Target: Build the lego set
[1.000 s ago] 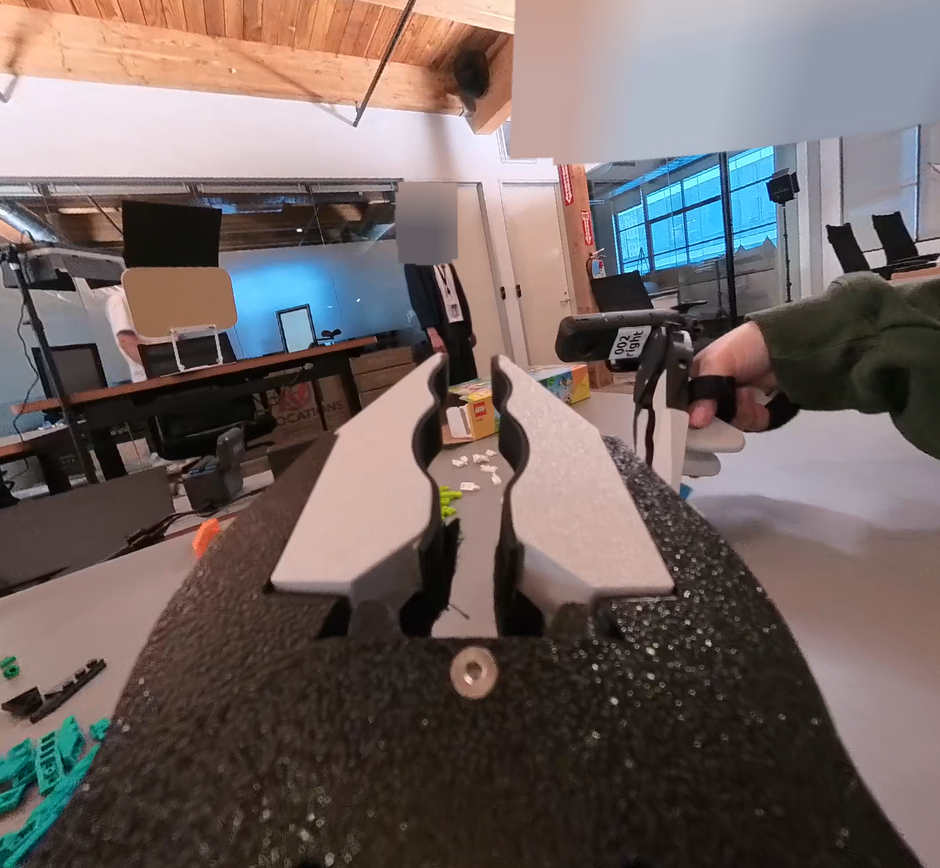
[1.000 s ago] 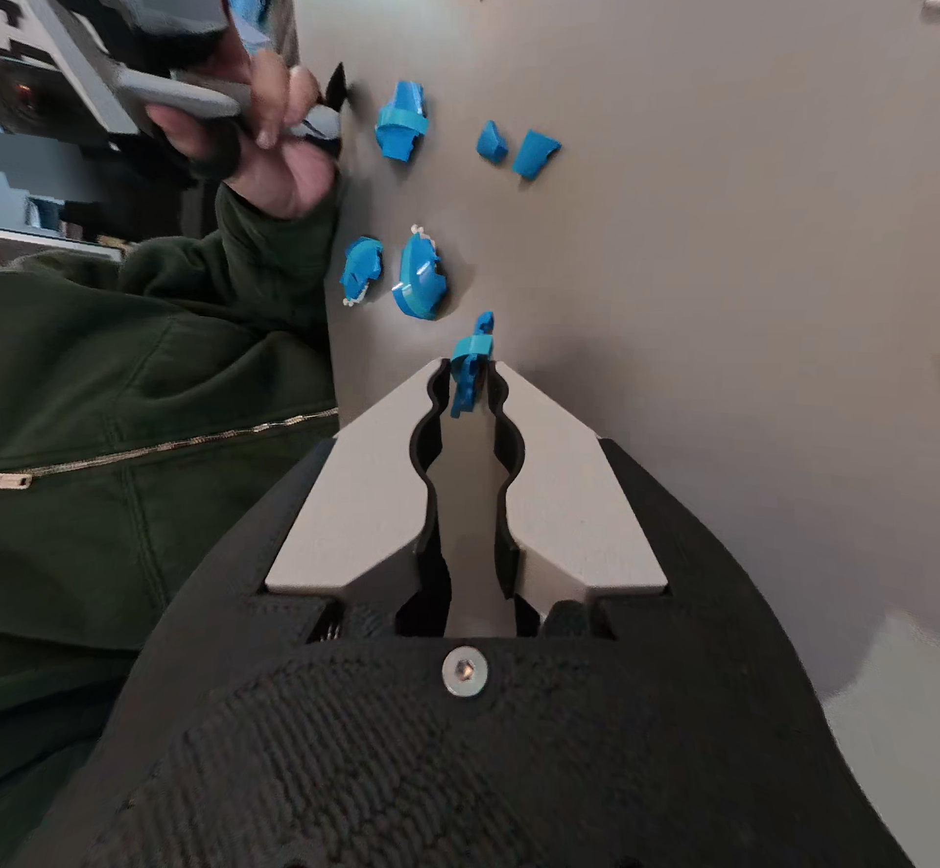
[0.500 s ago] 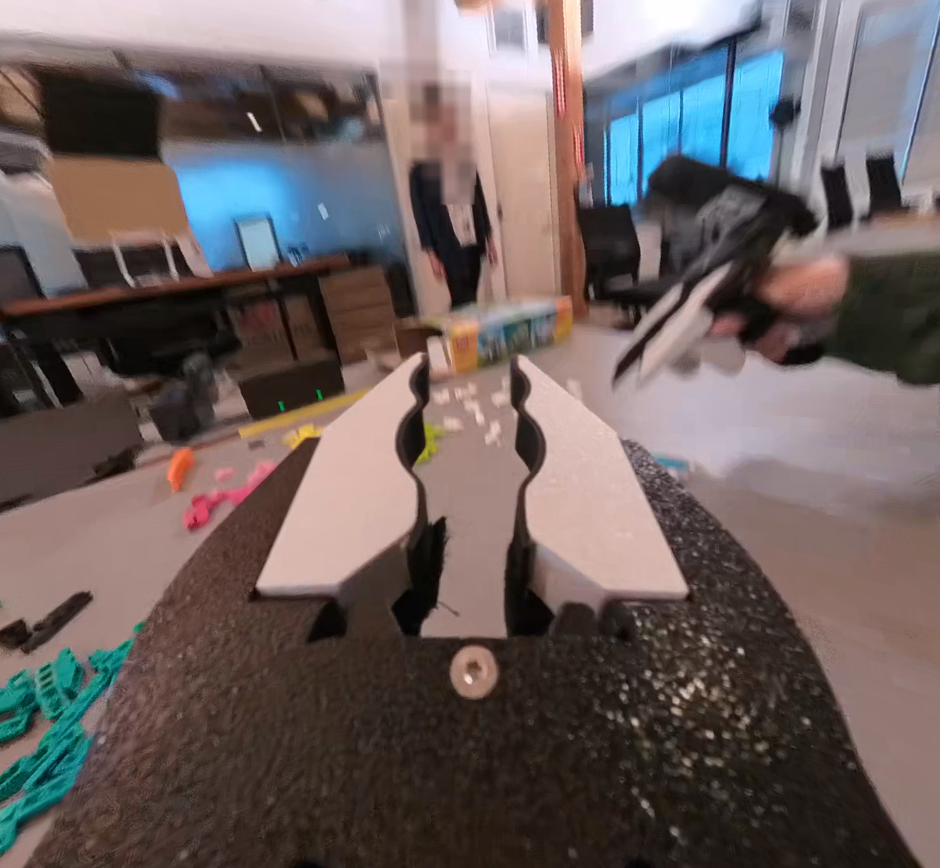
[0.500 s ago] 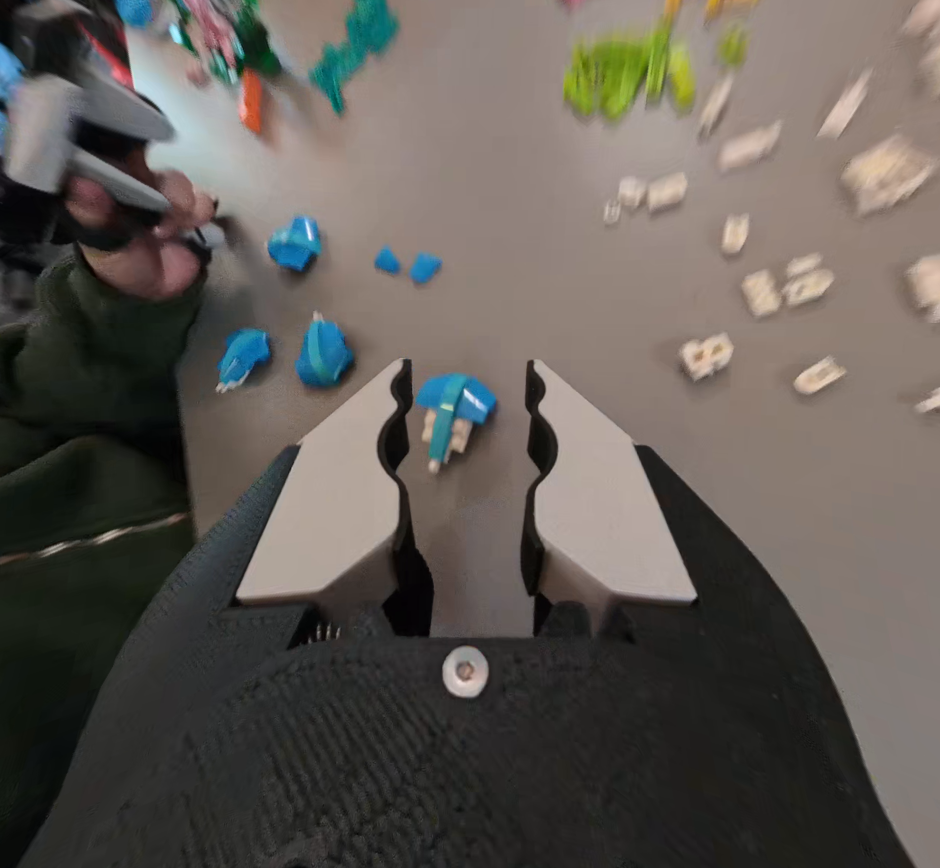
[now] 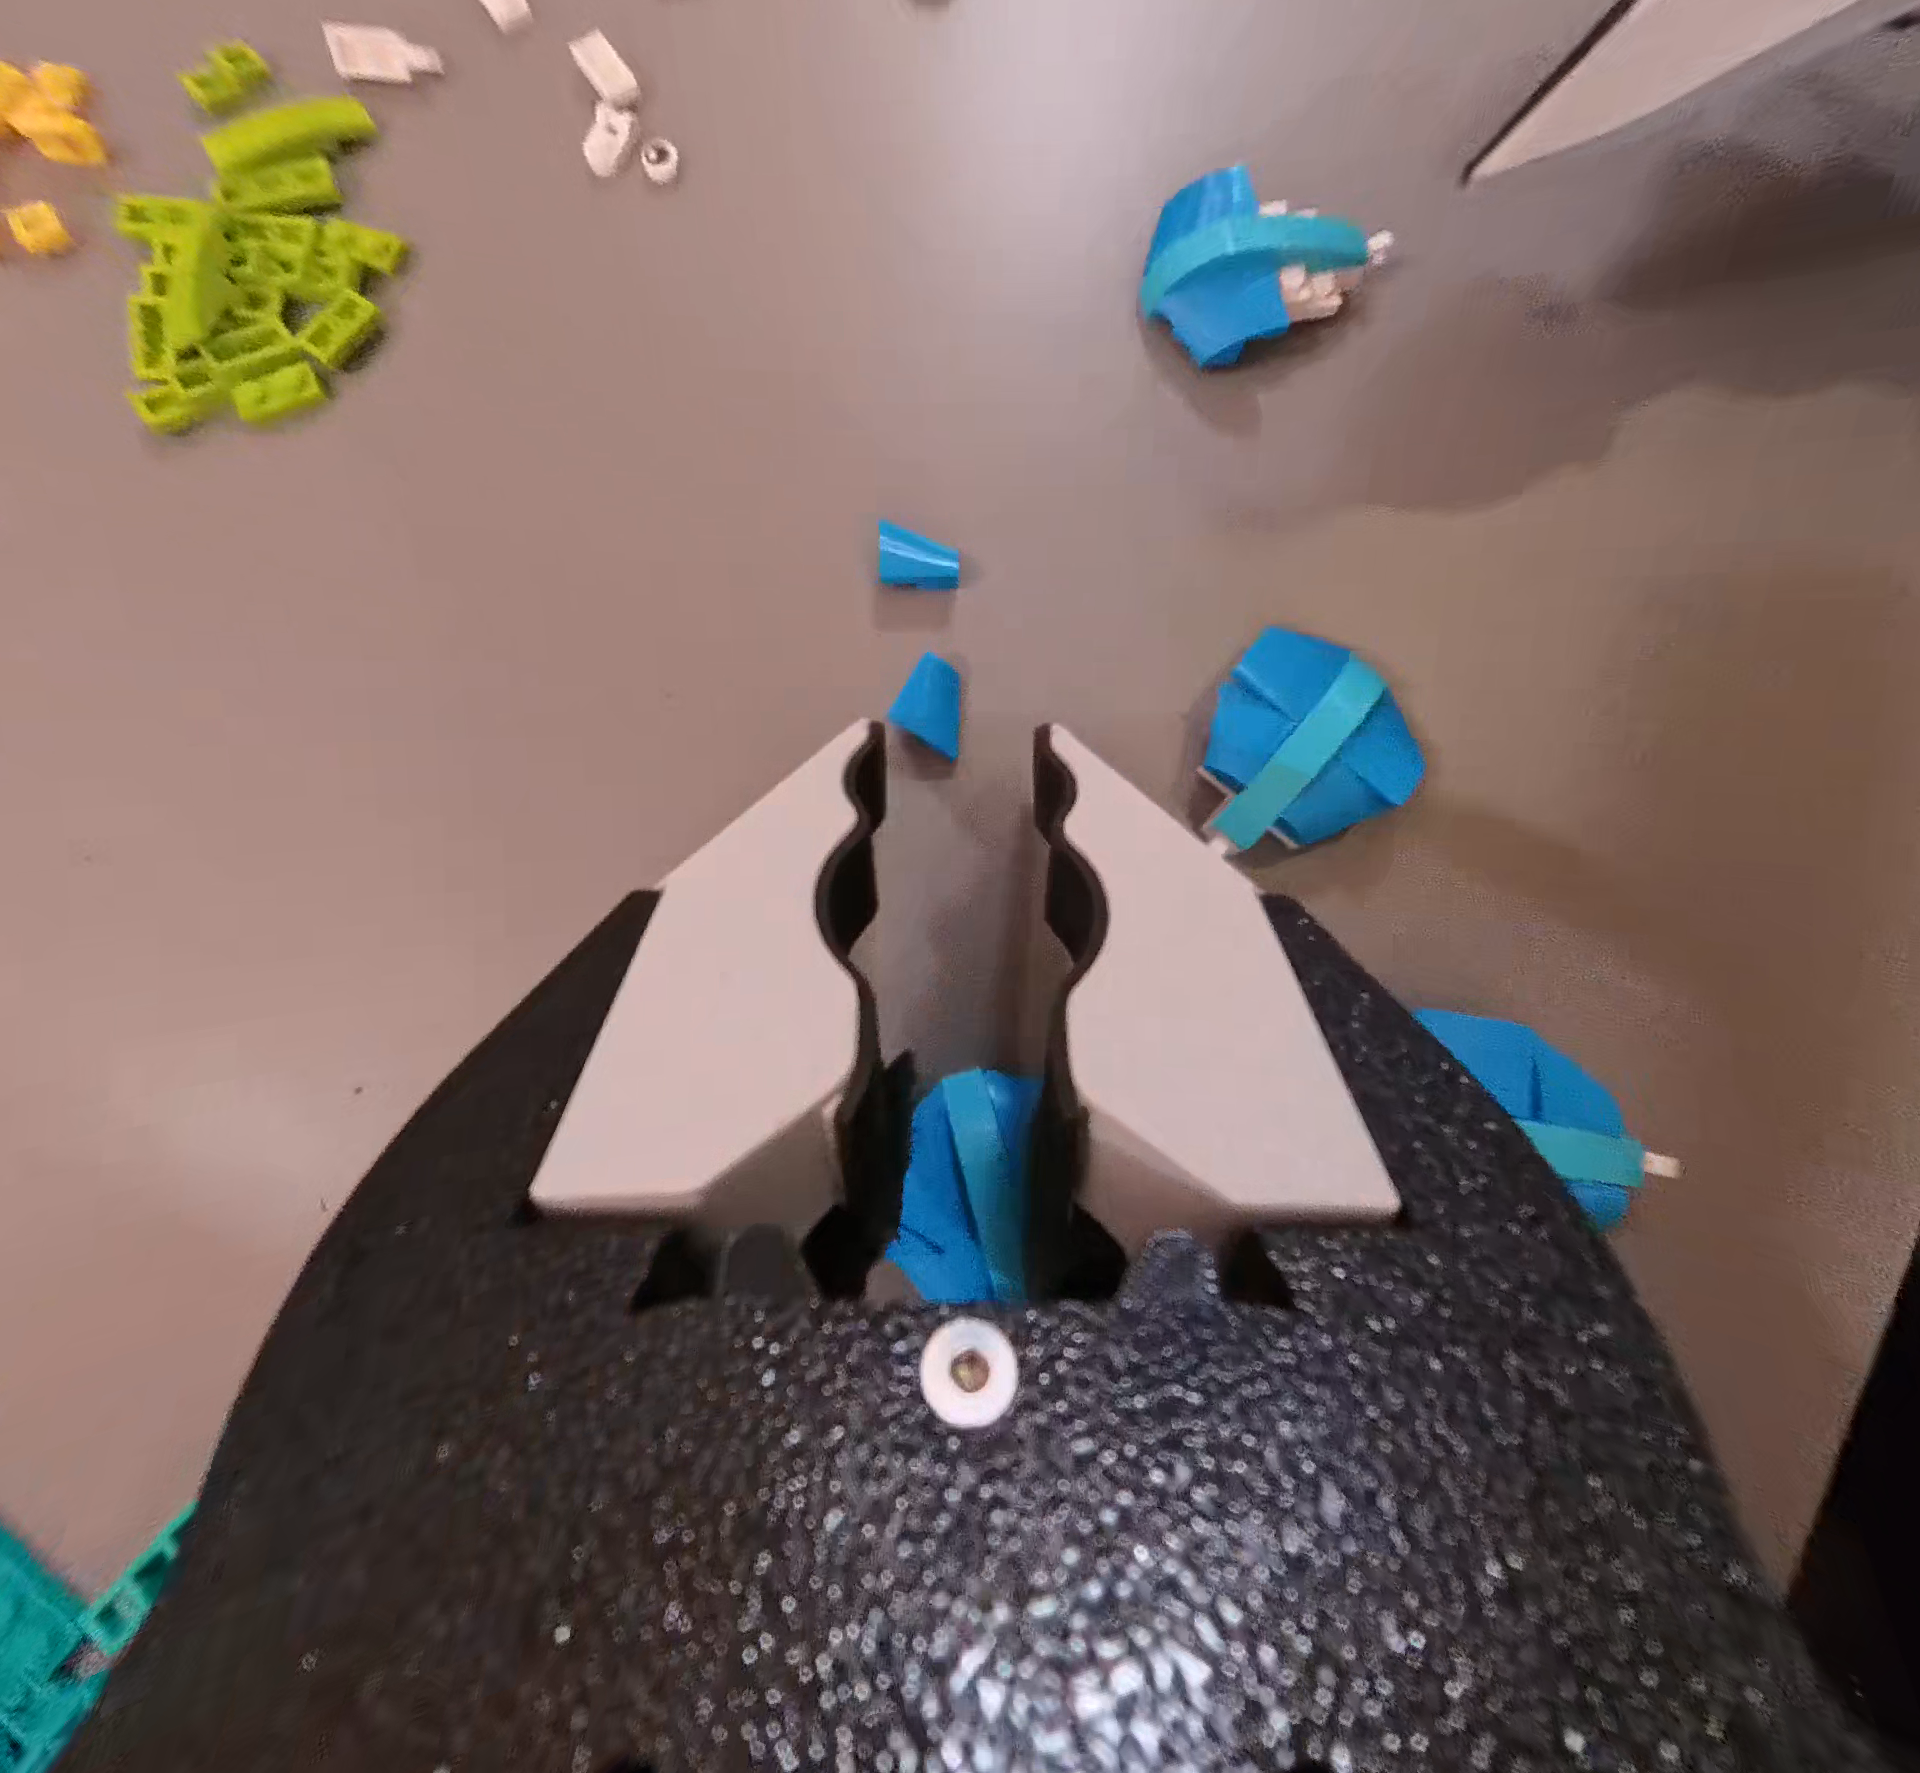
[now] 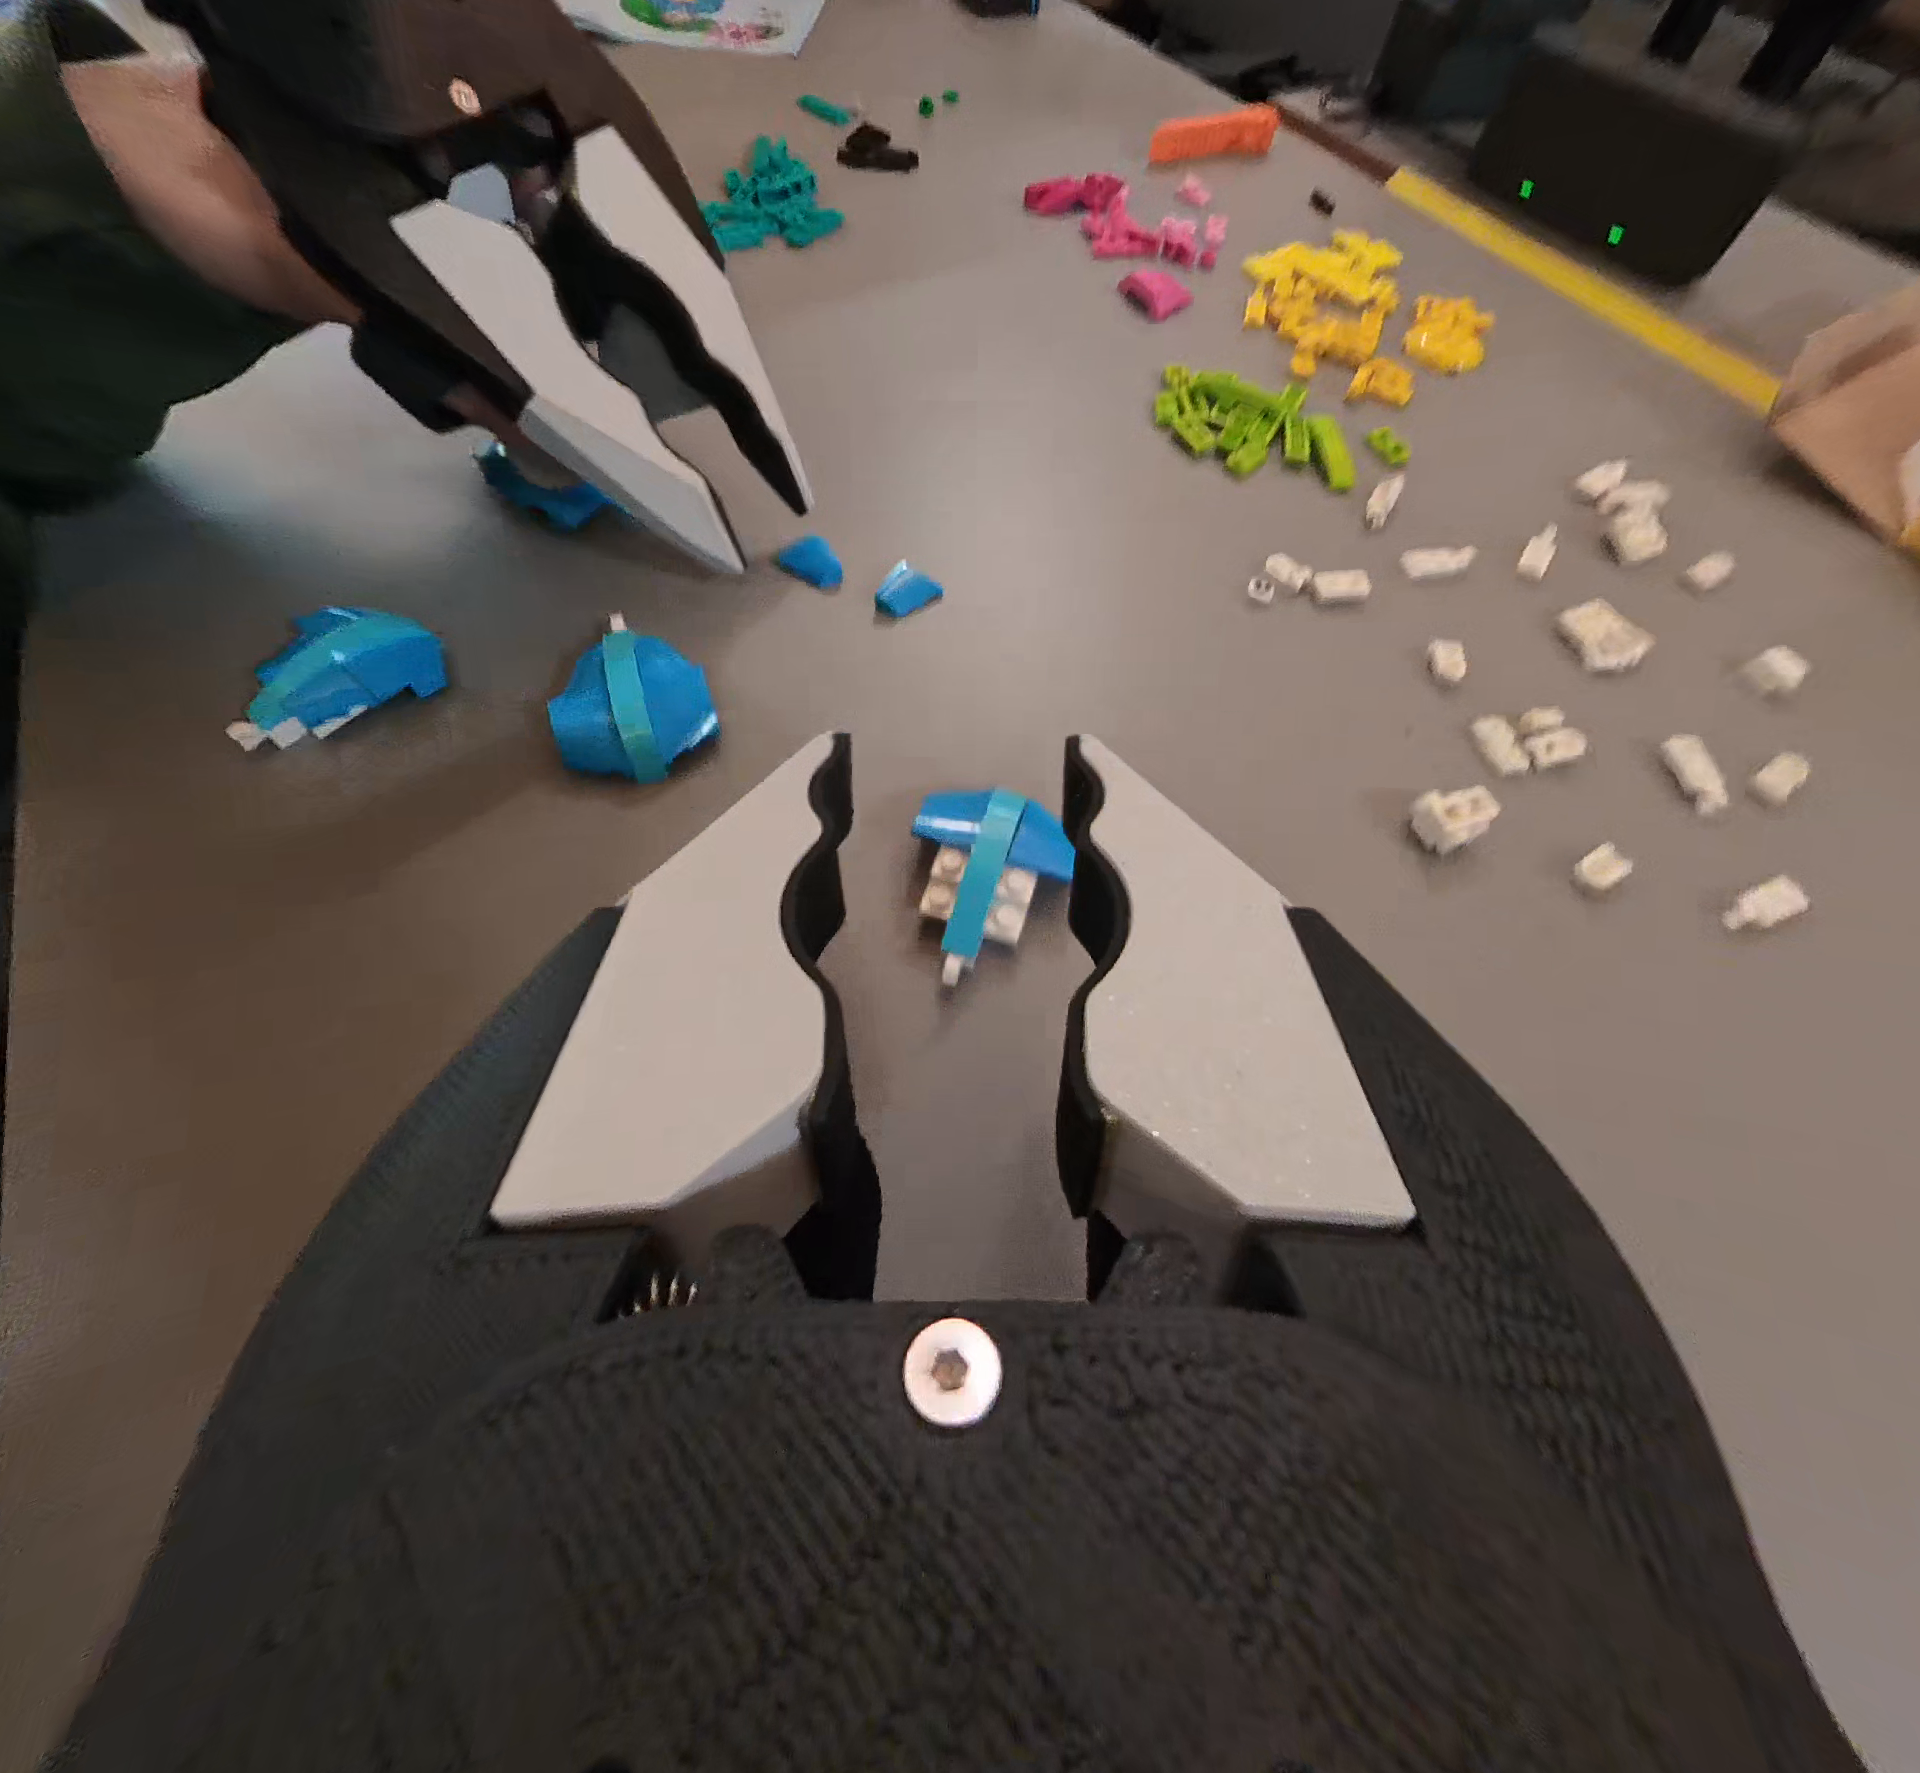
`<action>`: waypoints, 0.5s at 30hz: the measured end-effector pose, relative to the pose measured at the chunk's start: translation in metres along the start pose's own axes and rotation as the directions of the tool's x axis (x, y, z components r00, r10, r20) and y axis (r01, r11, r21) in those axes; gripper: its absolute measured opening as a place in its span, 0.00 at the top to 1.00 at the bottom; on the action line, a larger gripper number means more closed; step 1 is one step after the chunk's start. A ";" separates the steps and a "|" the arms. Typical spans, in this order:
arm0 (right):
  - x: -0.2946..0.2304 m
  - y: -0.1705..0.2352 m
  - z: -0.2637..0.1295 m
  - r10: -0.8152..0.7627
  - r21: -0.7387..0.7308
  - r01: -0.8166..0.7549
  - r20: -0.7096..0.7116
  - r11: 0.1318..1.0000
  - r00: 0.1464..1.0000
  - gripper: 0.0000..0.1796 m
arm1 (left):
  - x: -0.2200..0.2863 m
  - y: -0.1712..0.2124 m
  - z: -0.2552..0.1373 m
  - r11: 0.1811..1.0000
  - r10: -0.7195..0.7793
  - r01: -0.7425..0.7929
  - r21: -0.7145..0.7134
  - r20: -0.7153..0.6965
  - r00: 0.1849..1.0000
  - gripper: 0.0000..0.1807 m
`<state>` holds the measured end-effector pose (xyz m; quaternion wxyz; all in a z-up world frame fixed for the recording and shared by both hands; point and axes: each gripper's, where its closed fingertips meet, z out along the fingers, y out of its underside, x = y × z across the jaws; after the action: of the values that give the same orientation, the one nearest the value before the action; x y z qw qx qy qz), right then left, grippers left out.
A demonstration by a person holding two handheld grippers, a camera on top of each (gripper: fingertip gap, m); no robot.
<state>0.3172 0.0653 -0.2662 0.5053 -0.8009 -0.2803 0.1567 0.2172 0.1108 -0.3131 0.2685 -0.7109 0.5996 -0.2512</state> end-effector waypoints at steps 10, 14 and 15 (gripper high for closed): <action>-0.001 0.035 -0.012 0.047 -0.091 -0.048 -0.019 0.995 0.999 0.79 | -0.002 -0.001 0.010 1.000 0.027 -0.027 -0.013 -0.036 0.999 0.93; -0.002 0.036 -0.015 0.050 -0.084 -0.051 -0.017 0.995 0.999 0.79 | 0.004 -0.003 0.008 0.999 0.045 -0.046 -0.014 -0.060 0.997 0.94; -0.001 0.036 -0.016 0.048 -0.081 -0.049 -0.019 0.995 0.999 0.79 | 0.010 -0.007 0.006 0.999 0.055 -0.055 0.002 -0.077 0.996 0.94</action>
<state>0.3348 0.0413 -0.2913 0.4706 -0.8288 -0.2627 0.1506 0.2281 0.1019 -0.3125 0.2519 -0.6841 0.6287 -0.2708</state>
